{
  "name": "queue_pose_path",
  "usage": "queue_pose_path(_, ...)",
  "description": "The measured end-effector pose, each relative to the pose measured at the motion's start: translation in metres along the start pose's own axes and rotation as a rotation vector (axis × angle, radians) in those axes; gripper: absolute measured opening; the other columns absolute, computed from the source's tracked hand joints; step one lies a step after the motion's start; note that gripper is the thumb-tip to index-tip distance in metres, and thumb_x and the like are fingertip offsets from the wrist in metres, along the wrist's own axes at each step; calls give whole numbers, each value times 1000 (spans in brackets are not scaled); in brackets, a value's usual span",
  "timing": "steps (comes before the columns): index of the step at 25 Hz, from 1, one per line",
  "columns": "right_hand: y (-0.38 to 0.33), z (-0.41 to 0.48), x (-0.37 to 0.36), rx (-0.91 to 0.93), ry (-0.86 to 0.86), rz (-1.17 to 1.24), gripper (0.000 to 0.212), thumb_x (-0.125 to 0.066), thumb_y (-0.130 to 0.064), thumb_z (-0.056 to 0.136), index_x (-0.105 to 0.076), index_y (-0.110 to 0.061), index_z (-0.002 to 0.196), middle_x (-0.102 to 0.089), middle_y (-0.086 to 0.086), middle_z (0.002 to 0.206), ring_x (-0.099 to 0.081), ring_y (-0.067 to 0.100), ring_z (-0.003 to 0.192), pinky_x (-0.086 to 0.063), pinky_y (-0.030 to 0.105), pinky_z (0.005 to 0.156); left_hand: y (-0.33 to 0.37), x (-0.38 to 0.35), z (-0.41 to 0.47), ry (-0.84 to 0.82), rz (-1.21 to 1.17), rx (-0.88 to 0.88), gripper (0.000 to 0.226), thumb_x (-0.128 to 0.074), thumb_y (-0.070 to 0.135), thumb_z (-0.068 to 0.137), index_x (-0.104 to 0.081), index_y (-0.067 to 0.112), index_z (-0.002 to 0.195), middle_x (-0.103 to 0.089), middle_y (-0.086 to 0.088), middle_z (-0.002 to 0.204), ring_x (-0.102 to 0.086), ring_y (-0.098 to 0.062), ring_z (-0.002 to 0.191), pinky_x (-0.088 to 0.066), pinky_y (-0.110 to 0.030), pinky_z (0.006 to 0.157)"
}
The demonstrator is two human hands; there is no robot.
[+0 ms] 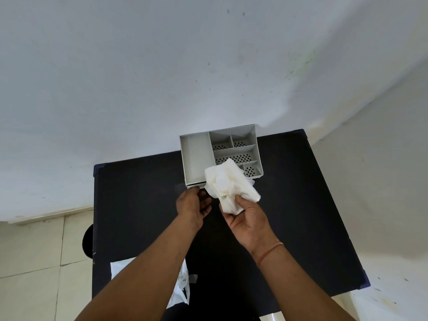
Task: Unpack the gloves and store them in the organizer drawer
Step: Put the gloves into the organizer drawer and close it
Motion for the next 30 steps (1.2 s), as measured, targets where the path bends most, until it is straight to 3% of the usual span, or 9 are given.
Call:
queue_pose_path(9,-5,1,11,8,6,18,42,-57,-4,101,-58,-15,142,-70,15,136,-68,34,121,-67,44,77,7,-7,0,10,-34,-26,18,-72,20,97,-75,13,114,-82,-16,118,-75,-25,80,-63,-44,80)
queue_pose_path(15,-7,0,14,17,-2,13,43,-57,-4,101,-58,-15,143,-69,15,137,-66,35,125,-66,44,81,1,-8,-3,-8,-15,8,27,-71,24,96,-75,12,120,-82,-11,115,-76,-23,78,-60,-42,72)
queue_pose_path(21,-2,-1,17,12,26,-1,41,-56,-4,102,-59,-12,142,-70,16,134,-71,32,112,-67,41,75,-37,13,-27,-20,16,61,24,-71,24,97,-75,11,117,-75,-5,95,-74,-22,72,-61,-44,77)
queue_pose_path(25,8,-7,16,17,64,-29,37,-56,-4,102,-61,-11,138,-70,18,133,-73,29,102,-67,37,69,-55,26,-39,-65,47,116,26,-73,26,96,-76,11,117,-80,-8,104,-76,-27,83,-61,-47,85)
queue_pose_path(27,18,-9,17,27,103,-38,35,-54,-1,101,-63,-9,134,-71,18,124,-72,27,93,-66,34,62,-54,29,-40,-96,52,133,31,-73,31,94,-78,11,116,-83,-11,112,-78,-29,91,-61,-46,85)
queue_pose_path(30,41,-11,17,15,125,-41,36,-52,4,99,-64,-4,132,-73,12,94,-70,19,74,-62,29,54,-42,38,-37,-52,29,99,30,-76,30,91,-80,11,113,-83,-12,110,-79,-32,99,-64,-48,88)
Point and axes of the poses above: each hand's wrist, its own z-axis towards the middle knuckle, its own x-axis out of the back of the hand, y = z × x, the point moved 7 cm from there along z, towards the middle knuckle
